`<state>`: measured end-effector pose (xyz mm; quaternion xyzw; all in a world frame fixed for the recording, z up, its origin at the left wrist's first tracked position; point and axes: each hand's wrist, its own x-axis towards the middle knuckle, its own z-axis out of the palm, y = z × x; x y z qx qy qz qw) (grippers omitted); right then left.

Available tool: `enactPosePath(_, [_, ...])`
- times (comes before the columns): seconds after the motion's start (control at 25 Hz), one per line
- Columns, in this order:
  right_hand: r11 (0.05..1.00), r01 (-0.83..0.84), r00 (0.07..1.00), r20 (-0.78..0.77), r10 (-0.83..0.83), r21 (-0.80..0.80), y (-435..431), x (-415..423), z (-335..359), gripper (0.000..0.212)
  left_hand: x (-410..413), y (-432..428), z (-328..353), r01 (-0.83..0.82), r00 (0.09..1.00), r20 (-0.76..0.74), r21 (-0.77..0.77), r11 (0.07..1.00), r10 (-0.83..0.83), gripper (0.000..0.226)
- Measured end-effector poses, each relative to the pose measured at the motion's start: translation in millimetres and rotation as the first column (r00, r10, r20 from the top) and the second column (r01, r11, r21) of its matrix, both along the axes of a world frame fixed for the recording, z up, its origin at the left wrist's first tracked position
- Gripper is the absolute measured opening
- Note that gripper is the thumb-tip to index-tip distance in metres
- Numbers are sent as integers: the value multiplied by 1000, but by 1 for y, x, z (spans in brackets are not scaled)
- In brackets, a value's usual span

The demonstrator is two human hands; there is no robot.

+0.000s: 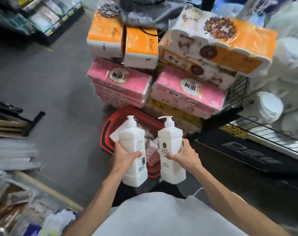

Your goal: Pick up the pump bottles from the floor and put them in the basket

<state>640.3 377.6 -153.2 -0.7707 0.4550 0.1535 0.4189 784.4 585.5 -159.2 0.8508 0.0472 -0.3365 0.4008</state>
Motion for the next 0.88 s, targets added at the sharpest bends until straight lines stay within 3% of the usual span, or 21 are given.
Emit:
enactPosePath(0.28, [931,364,932,5,-364,15,40,18,0,80,91,-16,0,422,904,22,124,898,-428,76])
enactPosePath(0.6, [915,403,915,22,-403,-2,1,50,-48,82,124,-78,-42,526,837,76,157,836,-541,76])
enactPosePath(0.88, [958,286,954,-84,-287,-23,-52,91,-133,92,141,-110,-117,542,824,46,223,810,-564,77])
